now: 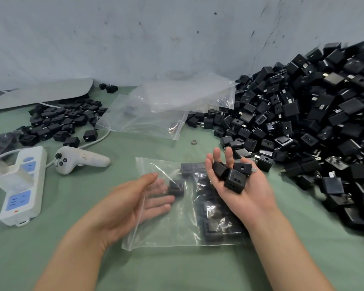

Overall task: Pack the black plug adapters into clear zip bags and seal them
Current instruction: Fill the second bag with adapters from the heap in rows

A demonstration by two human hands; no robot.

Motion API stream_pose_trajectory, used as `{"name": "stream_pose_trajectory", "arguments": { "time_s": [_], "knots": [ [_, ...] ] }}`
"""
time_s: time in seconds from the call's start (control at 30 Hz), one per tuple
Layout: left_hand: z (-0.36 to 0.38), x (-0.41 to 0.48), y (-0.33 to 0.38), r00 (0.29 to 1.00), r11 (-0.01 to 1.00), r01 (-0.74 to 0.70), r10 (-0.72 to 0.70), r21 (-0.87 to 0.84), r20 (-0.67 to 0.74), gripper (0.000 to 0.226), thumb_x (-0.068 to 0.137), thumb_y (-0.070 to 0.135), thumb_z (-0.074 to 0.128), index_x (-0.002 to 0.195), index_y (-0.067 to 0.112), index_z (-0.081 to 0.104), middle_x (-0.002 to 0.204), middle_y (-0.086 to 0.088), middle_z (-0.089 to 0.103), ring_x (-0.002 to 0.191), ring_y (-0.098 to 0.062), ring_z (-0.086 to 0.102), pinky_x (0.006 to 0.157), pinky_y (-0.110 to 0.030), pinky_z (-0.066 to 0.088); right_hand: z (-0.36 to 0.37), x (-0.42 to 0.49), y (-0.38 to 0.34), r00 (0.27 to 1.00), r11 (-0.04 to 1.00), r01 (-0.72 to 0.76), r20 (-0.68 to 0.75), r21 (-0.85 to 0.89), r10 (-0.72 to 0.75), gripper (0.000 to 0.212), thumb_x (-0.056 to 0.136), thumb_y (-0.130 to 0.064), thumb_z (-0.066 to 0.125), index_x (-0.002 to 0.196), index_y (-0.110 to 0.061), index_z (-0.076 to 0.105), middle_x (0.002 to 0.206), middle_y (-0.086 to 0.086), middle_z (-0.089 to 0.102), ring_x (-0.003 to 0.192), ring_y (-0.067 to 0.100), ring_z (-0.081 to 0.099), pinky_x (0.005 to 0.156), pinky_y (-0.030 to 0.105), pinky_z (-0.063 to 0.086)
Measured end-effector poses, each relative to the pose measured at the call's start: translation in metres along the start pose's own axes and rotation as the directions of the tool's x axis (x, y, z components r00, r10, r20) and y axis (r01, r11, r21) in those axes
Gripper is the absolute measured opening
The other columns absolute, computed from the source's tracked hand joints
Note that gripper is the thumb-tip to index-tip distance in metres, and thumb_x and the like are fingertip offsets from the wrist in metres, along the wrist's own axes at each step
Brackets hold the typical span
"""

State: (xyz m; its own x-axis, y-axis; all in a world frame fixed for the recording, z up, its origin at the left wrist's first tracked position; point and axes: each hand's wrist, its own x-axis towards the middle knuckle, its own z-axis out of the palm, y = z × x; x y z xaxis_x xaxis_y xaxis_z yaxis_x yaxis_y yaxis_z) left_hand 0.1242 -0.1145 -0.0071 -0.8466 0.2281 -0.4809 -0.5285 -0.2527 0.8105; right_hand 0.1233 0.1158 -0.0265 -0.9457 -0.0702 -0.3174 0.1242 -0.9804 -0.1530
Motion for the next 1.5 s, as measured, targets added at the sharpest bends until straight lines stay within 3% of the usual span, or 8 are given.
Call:
{"name": "stream_pose_trajectory", "arguments": {
  "time_s": [0.3, 0.5, 0.63, 0.77, 0.87, 0.97, 1.13, 1.5],
  "knots": [
    [0.014, 0.009, -0.001, 0.998, 1.000, -0.012, 0.013, -0.028, 0.054, 0.006, 0.100, 0.007, 0.048, 0.095, 0.003, 0.048, 0.108, -0.034, 0.069, 0.100, -0.042, 0.071, 0.081, -0.043, 0.061, -0.002, 0.002, -0.001, 1.000, 1.000, -0.020, 0.022, 0.000, 0.020, 0.037, 0.102, -0.034, 0.045, 0.104, -0.007, 0.071, 0.116, 0.020, 0.068, 0.097, 0.039, 0.069, 0.085, 0.053, 0.058],
    [0.017, 0.010, -0.002, 0.993, 0.982, 0.027, -0.005, -0.186, 0.121, 0.012, 0.086, 0.012, 0.057, 0.079, 0.010, 0.047, 0.130, -0.043, 0.050, 0.106, -0.048, 0.066, 0.075, -0.046, 0.062, -0.002, 0.001, -0.001, 0.999, 1.000, -0.028, 0.030, 0.002, 0.028, 0.035, 0.102, -0.033, 0.046, 0.104, -0.007, 0.070, 0.118, 0.020, 0.067, 0.098, 0.039, 0.069, 0.085, 0.053, 0.058],
    [0.009, 0.015, -0.004, 0.987, 0.971, 0.040, -0.002, -0.236, 0.161, 0.019, 0.080, 0.019, 0.065, 0.091, 0.008, 0.054, 0.117, -0.033, 0.063, 0.108, -0.048, 0.066, 0.083, -0.048, 0.061, -0.001, 0.000, -0.001, 0.999, 0.999, -0.036, 0.034, 0.002, 0.036, 0.036, 0.101, -0.034, 0.046, 0.102, -0.007, 0.071, 0.115, 0.020, 0.068, 0.096, 0.038, 0.069, 0.081, 0.052, 0.059],
    [-0.001, 0.014, 0.004, 0.990, 0.996, -0.087, 0.085, -0.016, -0.111, 0.025, 0.092, 0.022, 0.063, 0.108, 0.004, 0.062, 0.106, -0.024, 0.073, 0.097, -0.036, 0.073, 0.083, -0.048, 0.061, 0.000, -0.001, 0.000, 0.998, 0.999, -0.050, 0.034, -0.014, 0.050, 0.039, 0.101, -0.036, 0.044, 0.100, -0.008, 0.072, 0.115, 0.018, 0.069, 0.099, 0.040, 0.069, 0.084, 0.054, 0.058],
    [-0.010, 0.006, 0.010, 0.804, 0.825, -0.249, 0.468, 0.508, -0.367, 0.023, 0.092, 0.033, 0.059, 0.109, 0.019, 0.063, 0.091, -0.002, 0.075, 0.087, -0.019, 0.072, 0.088, -0.047, 0.058, 0.001, -0.002, 0.001, 0.997, 0.998, -0.058, 0.039, -0.040, 0.059, 0.040, 0.101, -0.038, 0.044, 0.096, -0.010, 0.073, 0.116, 0.016, 0.070, 0.103, 0.041, 0.069, 0.092, 0.058, 0.053],
    [0.007, -0.013, 0.009, 0.554, 0.435, -0.439, 0.820, 0.786, -0.144, 0.015, 0.096, 0.041, 0.053, 0.110, 0.039, 0.058, 0.087, 0.017, 0.064, 0.074, 0.000, 0.063, 0.059, -0.014, 0.049, 0.006, -0.003, 0.007, 0.994, 0.995, -0.083, 0.061, -0.060, 0.087, 0.036, 0.100, -0.038, 0.044, 0.092, -0.015, 0.071, 0.120, 0.014, 0.069, 0.109, 0.040, 0.067, 0.102, 0.058, 0.046],
    [0.049, -0.014, -0.010, 0.705, 0.428, -0.530, 0.702, 0.732, 0.100, 0.023, 0.097, 0.051, 0.051, 0.115, 0.044, 0.063, 0.086, 0.022, 0.067, 0.073, 0.001, 0.064, 0.062, -0.010, 0.045, 0.015, -0.007, 0.034, 0.963, 0.967, -0.229, 0.120, -0.115, 0.242, 0.037, 0.098, -0.037, 0.044, 0.079, -0.017, 0.068, 0.127, 0.017, 0.067, 0.121, 0.044, 0.059, 0.108, 0.059, 0.038],
    [0.048, -0.010, -0.010, 0.821, 0.755, -0.467, 0.563, 0.459, -0.091, 0.015, 0.089, 0.019, 0.063, 0.100, 0.030, 0.062, 0.085, 0.011, 0.073, 0.069, -0.004, 0.066, 0.057, -0.025, 0.052, 0.021, -0.011, 0.042, 0.943, 0.945, -0.325, 0.062, -0.033, 0.326, 0.034, 0.099, -0.029, 0.045, 0.072, -0.014, 0.060, 0.125, 0.027, 0.064, 0.121, 0.043, 0.058, 0.109, 0.053, 0.039]
  ]
}}
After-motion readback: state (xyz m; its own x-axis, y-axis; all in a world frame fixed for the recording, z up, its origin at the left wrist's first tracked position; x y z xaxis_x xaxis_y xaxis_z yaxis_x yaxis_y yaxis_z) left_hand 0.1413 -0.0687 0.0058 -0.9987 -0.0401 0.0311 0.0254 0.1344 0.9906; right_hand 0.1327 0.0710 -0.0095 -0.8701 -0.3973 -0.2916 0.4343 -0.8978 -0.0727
